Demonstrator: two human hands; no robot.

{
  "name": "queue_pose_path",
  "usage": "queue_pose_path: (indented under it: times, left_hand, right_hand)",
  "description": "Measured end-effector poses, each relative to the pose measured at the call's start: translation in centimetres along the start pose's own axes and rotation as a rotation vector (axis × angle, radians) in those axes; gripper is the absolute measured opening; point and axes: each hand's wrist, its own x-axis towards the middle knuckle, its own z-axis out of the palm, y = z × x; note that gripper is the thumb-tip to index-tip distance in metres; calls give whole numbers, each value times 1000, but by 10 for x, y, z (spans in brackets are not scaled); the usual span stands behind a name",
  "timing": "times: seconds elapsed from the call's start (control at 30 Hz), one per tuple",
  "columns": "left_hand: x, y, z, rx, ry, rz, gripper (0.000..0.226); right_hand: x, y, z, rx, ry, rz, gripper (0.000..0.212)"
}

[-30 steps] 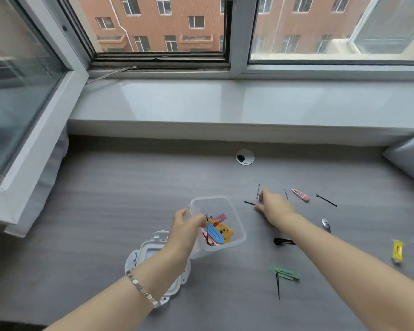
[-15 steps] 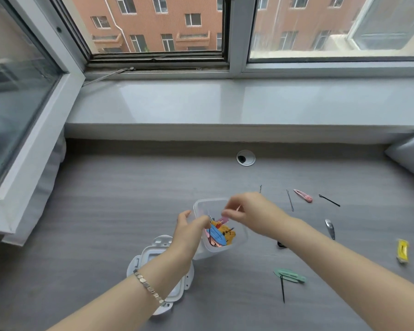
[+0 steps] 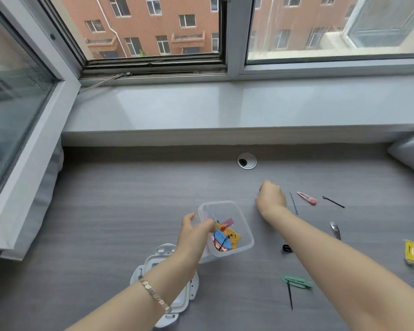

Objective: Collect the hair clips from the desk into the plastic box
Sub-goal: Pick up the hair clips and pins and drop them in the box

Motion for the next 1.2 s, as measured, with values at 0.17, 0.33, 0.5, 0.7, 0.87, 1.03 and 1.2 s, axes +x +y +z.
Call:
queue_pose_path:
  times: [0.17,0.33,0.5,0.7,0.87,1.03,1.2]
  left_hand:
    - [-1,2,1,20,-20,-12,65]
    - [-7,-1,6,18,-33,-19,69]
    - [-11,0,6,36,-42,-13,72]
    - [-15,-1,8,50,-52,-13,83]
    - [-19,-3,10,56,-53,-8,84]
    - [-19,-7,10,53,-30,-13,64]
    - [-30,-10,11,56,-50,23,62]
  right_hand:
    - [3,8,-4,-23,-16,6,30]
    - [-1,13,-5,-44,-18,1,28]
    - [-4,25,-14,46,-11,2,31]
    - [-1,70,-43,75,-23,167,27]
    - [-2,74,-36,108,-23,138,36]
    - [-5,64,-26,63,-14,178,35]
    - [-25,59,-34,-15,-29,149,26]
